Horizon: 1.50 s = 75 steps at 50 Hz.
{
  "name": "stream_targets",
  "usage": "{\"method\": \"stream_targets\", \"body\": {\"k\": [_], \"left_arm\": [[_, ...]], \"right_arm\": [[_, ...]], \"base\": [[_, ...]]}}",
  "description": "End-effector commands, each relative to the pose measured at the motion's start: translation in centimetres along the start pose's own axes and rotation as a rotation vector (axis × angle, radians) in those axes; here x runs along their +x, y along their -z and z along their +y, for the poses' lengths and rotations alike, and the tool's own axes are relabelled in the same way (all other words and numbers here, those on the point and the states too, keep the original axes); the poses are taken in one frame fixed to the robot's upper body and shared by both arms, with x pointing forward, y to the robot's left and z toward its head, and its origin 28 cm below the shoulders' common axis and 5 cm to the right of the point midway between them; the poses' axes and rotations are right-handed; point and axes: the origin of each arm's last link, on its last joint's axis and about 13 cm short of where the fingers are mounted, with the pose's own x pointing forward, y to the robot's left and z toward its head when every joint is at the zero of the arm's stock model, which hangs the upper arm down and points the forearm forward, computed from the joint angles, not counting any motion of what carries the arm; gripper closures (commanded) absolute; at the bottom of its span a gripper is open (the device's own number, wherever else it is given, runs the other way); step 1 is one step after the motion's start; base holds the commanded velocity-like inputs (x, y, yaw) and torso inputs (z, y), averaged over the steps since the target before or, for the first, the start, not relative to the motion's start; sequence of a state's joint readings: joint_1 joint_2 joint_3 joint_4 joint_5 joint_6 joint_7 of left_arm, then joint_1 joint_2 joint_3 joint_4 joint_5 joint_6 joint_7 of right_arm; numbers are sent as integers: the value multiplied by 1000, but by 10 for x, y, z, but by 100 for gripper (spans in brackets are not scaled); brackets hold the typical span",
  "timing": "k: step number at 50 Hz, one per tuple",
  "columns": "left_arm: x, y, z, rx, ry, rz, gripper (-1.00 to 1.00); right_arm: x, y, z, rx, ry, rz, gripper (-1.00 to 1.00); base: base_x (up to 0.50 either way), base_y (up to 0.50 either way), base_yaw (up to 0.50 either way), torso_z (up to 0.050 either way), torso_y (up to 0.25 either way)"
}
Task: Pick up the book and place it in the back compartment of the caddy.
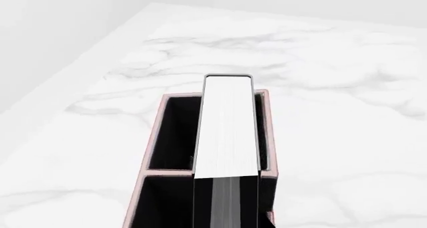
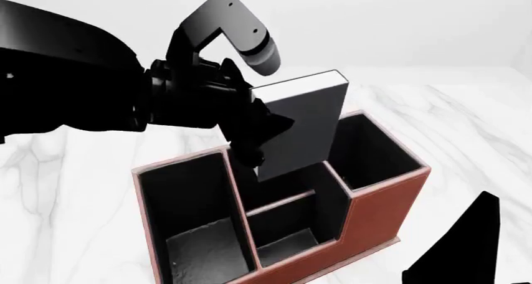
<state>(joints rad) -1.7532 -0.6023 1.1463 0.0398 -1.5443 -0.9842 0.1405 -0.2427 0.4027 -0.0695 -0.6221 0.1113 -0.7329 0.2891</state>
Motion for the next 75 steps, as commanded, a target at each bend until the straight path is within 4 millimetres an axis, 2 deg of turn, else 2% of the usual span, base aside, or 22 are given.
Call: {"method": "stream_targets", "body": {"k": [1, 6, 22, 36, 53, 75], "left_arm": [[6, -5, -6, 32, 48, -50, 100], [16, 8, -9, 51, 68, 8, 100], [29, 24, -12, 32, 93, 19, 100], [35, 31, -9, 10, 88, 6, 100], [32, 24, 0, 6, 26, -13, 100], [46, 39, -1, -31, 53, -21, 100]], "right_arm": [[0, 0, -1, -26, -10, -8, -100], [0, 0, -1, -28, -8, -9, -100], [0, 0, -1, -30, -10, -6, -100], [0, 1, 0, -25, -15, -3, -100], [0, 1, 0, -21, -16, -1, -100], [-1, 3, -1, -25, -14, 3, -100]], "base": [[0, 0, 0, 0, 10], [0, 0, 0, 0, 0], [0, 0, 0, 0, 1], [0, 0, 0, 1, 1], [0, 0, 0, 0, 1], [0, 0, 0, 0, 1]]}}
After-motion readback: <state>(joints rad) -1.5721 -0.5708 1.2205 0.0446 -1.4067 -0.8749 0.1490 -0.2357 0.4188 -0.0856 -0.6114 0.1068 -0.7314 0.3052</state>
